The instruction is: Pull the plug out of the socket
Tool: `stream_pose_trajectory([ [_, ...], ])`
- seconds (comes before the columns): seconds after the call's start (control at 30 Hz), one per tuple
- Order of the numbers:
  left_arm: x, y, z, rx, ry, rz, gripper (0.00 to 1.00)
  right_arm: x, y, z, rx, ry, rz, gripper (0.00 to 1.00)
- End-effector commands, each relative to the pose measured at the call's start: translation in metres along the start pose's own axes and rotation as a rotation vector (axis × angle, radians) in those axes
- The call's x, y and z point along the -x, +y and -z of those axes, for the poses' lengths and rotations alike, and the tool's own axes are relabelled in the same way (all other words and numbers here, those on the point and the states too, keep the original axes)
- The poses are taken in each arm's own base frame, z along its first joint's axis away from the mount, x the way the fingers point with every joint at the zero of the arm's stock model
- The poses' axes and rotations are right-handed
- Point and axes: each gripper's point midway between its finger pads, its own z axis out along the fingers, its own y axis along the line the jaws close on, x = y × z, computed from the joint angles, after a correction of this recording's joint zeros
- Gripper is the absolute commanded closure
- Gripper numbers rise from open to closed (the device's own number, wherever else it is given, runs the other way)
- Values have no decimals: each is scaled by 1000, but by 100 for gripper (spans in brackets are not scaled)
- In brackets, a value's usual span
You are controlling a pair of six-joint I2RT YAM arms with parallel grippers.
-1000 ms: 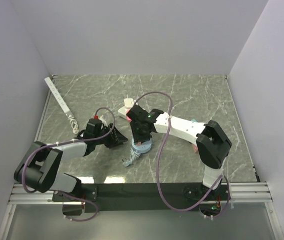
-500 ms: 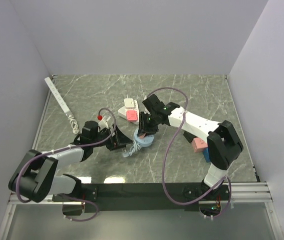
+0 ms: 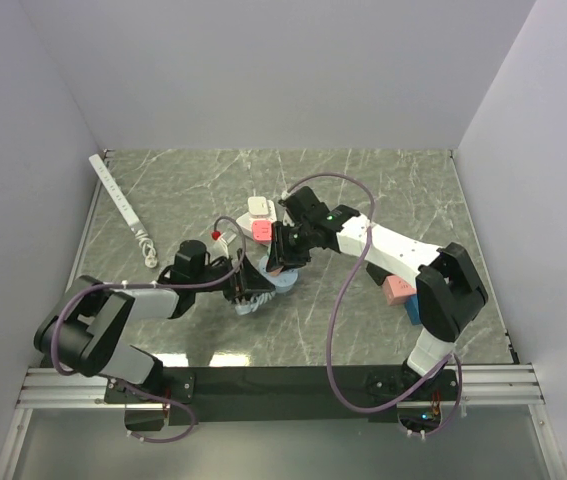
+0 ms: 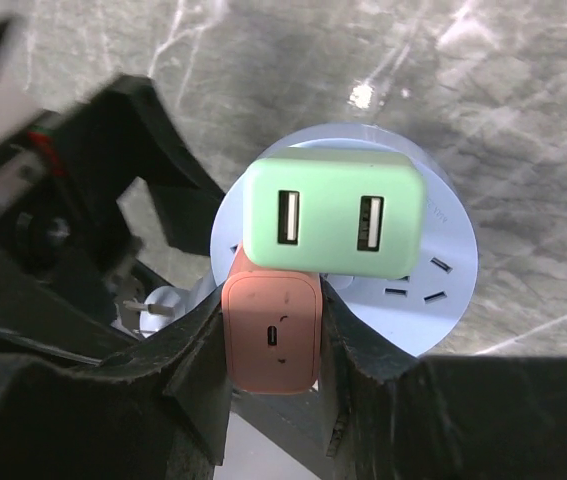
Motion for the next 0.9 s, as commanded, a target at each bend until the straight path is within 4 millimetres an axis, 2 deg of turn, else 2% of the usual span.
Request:
stream_pose_trajectory([
  [0.0,-2,-21,-9,-79,48,-55,14,16,39,20,140,-80,59,100],
  [0.03,-7,-19,-12,-73,65,-51,17,17,39,20,144,-79,59,100],
  [0.1,-11,-17,-15,-75,82,-47,36,17,42,22,154,-85,58,100],
  [0.13,-13,-16,-16,-70,87,-42,55,17,44,23,166,-85,59,100],
  [0.2,-10,-10,-17,-43,62,-40,73,19,47,24,171,-89,58,100],
  [0.23,-8,-5,-17,-16,47,-34,95,19,47,25,169,-90,62,100],
  [0.27,-11,11,-17,63,47,12,99,20,46,27,158,-88,61,100],
  [0.3,-3,20,-19,113,13,-3,100,20,44,28,138,-89,61,100],
  [0.4,-4,39,-18,198,12,23,100,22,29,33,-3,-109,88,100],
  [0.47,-1,48,-18,247,-1,32,100,30,11,39,-184,-154,119,100],
  [0.53,0,56,-19,286,-2,42,100,26,22,39,-232,-164,171,100],
  [0.57,1,58,-20,293,-2,44,100,22,12,31,-304,-146,174,100],
  [0.67,5,53,-24,277,-3,50,100,10,18,17,-307,-102,182,100],
  [0.73,10,46,-25,261,-16,37,100,9,15,19,-306,-116,153,100],
  [0.8,15,40,-24,253,-32,23,100,22,10,35,-332,-196,127,100],
  [0.83,15,40,-24,254,-32,24,100,22,-2,38,-360,-203,105,100],
  [0.87,16,38,-24,251,-36,17,100,36,-17,52,-369,-247,51,100],
])
